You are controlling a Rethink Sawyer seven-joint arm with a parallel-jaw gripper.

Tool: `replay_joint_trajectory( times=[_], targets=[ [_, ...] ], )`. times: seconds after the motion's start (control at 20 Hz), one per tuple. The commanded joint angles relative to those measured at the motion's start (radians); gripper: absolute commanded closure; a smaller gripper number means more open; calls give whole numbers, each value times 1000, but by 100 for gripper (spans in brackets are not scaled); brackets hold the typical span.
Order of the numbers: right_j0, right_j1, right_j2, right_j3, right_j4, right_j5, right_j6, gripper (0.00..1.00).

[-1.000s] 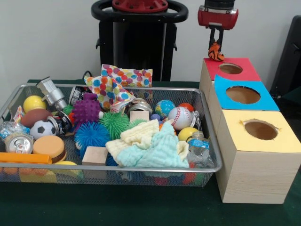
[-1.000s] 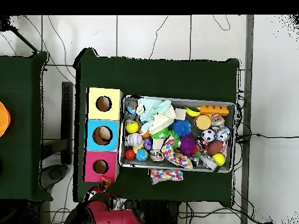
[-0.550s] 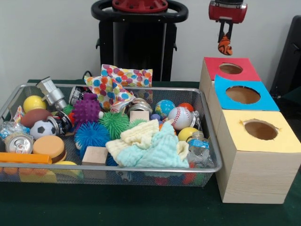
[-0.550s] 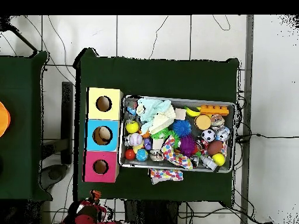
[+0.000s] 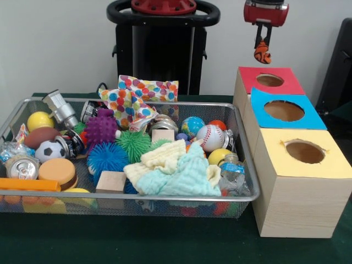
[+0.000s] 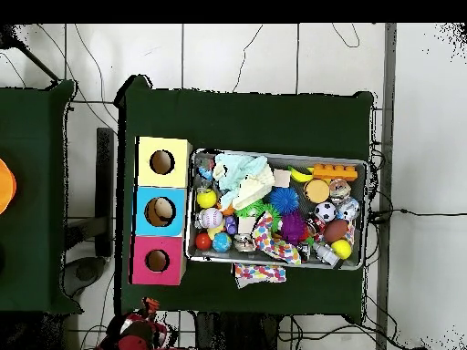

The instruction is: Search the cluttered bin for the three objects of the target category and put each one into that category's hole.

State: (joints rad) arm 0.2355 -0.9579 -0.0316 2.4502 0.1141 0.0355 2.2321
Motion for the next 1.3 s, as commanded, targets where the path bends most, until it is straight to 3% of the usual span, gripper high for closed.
replay_joint_trajectory(
  times=[0.05,0.6,1.3],
  targets=[
    [-25,-4,-24,-109,72,78,162,100],
    [-10,-21,-70,-196,72,221,131,100],
    [-18,12,-57,-233,61,237,133,100]
  ],
)
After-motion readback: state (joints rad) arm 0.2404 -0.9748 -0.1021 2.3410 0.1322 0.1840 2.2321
